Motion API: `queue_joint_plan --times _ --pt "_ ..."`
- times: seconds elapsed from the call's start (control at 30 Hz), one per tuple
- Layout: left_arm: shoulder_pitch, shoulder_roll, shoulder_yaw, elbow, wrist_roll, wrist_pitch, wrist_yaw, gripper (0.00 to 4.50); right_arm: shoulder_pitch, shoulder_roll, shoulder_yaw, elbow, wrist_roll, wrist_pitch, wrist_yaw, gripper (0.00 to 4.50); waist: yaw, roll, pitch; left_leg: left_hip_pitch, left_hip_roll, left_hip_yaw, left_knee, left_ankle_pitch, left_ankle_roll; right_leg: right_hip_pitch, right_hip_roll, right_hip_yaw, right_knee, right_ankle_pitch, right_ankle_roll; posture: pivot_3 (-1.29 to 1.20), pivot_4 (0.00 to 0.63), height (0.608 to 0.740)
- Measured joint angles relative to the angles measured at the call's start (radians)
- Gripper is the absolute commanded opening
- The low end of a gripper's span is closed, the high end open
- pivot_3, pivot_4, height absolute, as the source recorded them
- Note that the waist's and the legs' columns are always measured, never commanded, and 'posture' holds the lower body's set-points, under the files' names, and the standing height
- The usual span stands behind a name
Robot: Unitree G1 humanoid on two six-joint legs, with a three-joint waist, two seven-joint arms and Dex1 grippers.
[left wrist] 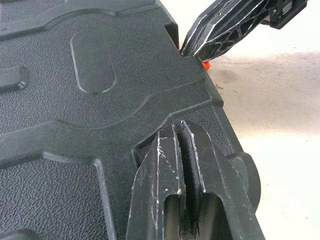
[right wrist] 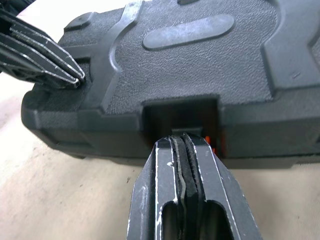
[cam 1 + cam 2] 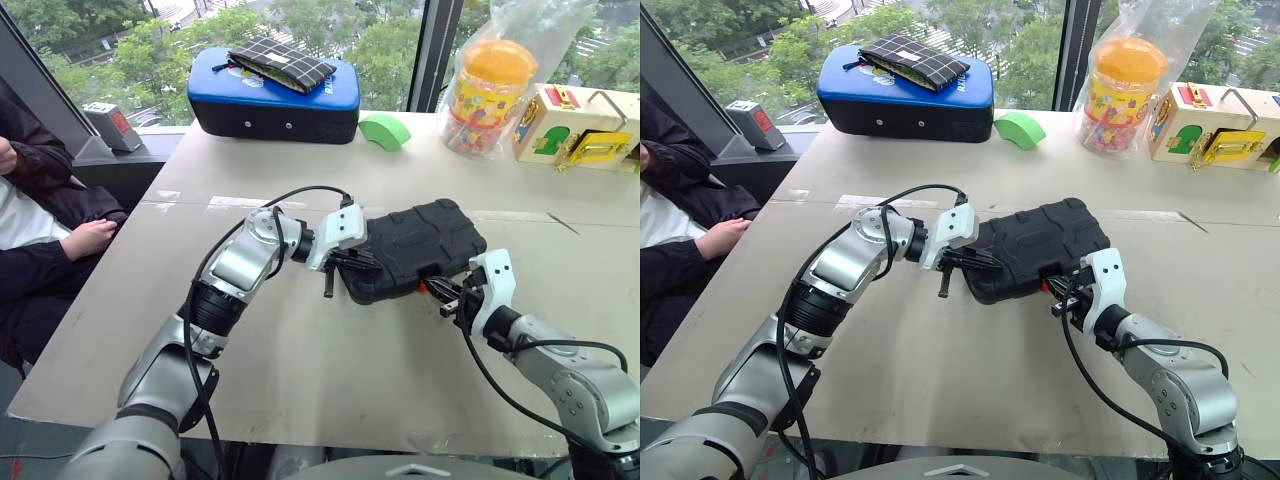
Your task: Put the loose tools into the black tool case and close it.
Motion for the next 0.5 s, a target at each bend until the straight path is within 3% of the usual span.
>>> queue_joint_plan --times 0.2,0.5 --pt "0.002 0.004 0.002 -0.014 0.000 0.018 0.002 0.15 0.002 0.038 -0.086 -0.084 0.148 -0.023 0.029 0.00 0.000 0.001 0.001 0.000 0.000 -0.001 -0.001 0.000 0.000 0.000 0.000 -0.001 -0.001 0.000 0.000 0.00 0.150 0.740" --pt "0.006 0.004 0.002 -0.031 0.000 0.033 0.003 0.15 0.138 -0.138 -0.088 -0.140 0.154 0.075 -0.003 0.00 0.001 0.001 0.001 -0.001 0.000 -0.001 -0.002 0.000 0.000 0.000 -0.001 -0.001 -0.003 0.000 0.000 0.00 0.150 0.740"
